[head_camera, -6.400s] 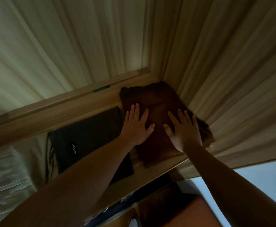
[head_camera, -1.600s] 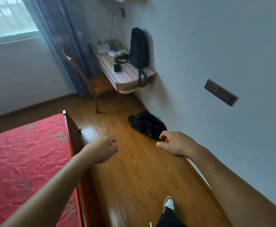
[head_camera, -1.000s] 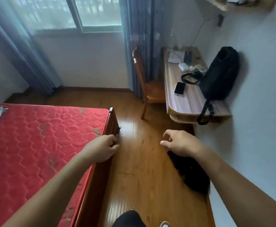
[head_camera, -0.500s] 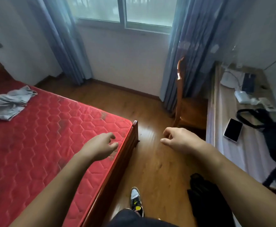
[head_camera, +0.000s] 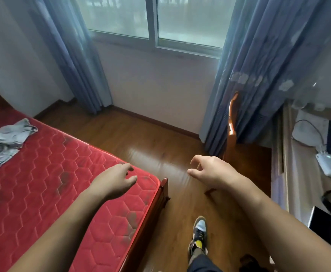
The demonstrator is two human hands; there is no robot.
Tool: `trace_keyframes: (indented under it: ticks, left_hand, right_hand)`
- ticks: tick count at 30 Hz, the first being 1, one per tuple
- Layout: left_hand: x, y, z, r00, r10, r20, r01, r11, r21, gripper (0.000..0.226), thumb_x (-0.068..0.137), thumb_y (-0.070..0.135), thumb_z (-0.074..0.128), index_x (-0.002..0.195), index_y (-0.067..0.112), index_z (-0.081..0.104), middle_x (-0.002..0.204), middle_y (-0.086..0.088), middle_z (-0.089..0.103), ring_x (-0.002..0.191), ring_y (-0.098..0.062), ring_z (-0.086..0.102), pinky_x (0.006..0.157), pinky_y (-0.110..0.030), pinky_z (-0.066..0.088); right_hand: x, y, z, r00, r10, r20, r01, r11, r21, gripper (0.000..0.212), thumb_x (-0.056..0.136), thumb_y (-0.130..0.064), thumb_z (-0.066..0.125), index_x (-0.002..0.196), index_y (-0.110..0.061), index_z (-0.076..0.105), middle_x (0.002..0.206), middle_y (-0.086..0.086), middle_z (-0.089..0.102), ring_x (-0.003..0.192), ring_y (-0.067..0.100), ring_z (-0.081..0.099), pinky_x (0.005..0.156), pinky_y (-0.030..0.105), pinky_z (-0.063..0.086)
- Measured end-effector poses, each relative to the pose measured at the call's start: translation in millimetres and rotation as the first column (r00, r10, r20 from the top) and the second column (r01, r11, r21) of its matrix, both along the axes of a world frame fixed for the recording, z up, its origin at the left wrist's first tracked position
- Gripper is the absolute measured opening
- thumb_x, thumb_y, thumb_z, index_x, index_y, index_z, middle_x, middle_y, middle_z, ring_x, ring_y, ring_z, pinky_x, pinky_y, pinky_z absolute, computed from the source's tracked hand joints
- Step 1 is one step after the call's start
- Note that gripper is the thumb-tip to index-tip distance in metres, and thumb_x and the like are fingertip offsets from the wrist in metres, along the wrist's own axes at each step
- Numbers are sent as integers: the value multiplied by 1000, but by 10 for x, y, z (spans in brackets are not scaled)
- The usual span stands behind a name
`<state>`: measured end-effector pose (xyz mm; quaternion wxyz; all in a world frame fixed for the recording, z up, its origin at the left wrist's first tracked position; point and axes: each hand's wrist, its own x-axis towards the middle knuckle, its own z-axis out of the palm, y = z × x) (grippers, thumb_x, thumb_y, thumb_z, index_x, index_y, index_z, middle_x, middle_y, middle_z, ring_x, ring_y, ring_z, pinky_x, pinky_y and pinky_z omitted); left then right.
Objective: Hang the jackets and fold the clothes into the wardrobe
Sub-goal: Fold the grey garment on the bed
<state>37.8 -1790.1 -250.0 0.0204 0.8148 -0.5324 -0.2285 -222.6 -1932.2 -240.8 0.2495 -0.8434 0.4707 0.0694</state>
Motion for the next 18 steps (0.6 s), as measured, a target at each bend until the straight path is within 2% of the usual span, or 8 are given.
trace_keyframes:
  ticks: [3, 8, 11, 14, 18]
  left_hand:
    - [99, -612, -93, 1000, 16, 4, -16, 1000, 19, 45, 97, 46, 51, 135, 23, 57, 132, 1, 63, 119, -16, 60, 99, -37, 51]
    - [242, -1752, -200, 997, 78, 14, -78, 997, 27, 45, 96, 48, 51, 134, 25, 57, 131, 2, 63, 119, -16, 60, 100, -35, 49]
    - [340, -2321, -163, 991, 130, 8, -130, 991, 29, 45, 97, 47, 51, 136, 24, 56, 131, 2, 63, 120, -15, 60, 100, -33, 48]
    - [512, -2764, -100, 985, 173, 12, -173, 985, 21, 45, 97, 47, 51, 136, 25, 56, 130, 3, 62, 119, -14, 59, 100, -33, 48]
    - [810, -3186, -71, 967, 253, 11, -253, 967, 16, 43, 96, 50, 50, 134, 30, 55, 129, 8, 62, 119, -12, 59, 100, -34, 48]
  right_hand:
    - [130, -651, -87, 1000, 21, 6, -21, 1000, 15, 45, 98, -56, 54, 135, -30, 53, 124, -4, 65, 98, 9, 61, 82, 26, 58]
    - [361, -1909, -130, 997, 81, -16, -81, 997, 3, 43, 98, -59, 52, 130, -31, 55, 123, -6, 66, 103, 13, 63, 89, 34, 57]
    - [547, -2609, -25, 991, 127, -40, -128, 992, -4, 42, 97, -59, 52, 129, -32, 55, 121, -7, 65, 103, 14, 63, 86, 33, 55]
    - [812, -3190, 24, 980, 183, -74, -185, 983, -16, 40, 95, -62, 50, 123, -35, 56, 117, -8, 66, 103, 17, 62, 89, 38, 54]
    - [1220, -3813, 43, 964, 251, -90, -252, 968, -1, 38, 93, -62, 49, 120, -36, 56, 114, -10, 65, 104, 17, 62, 89, 37, 53]
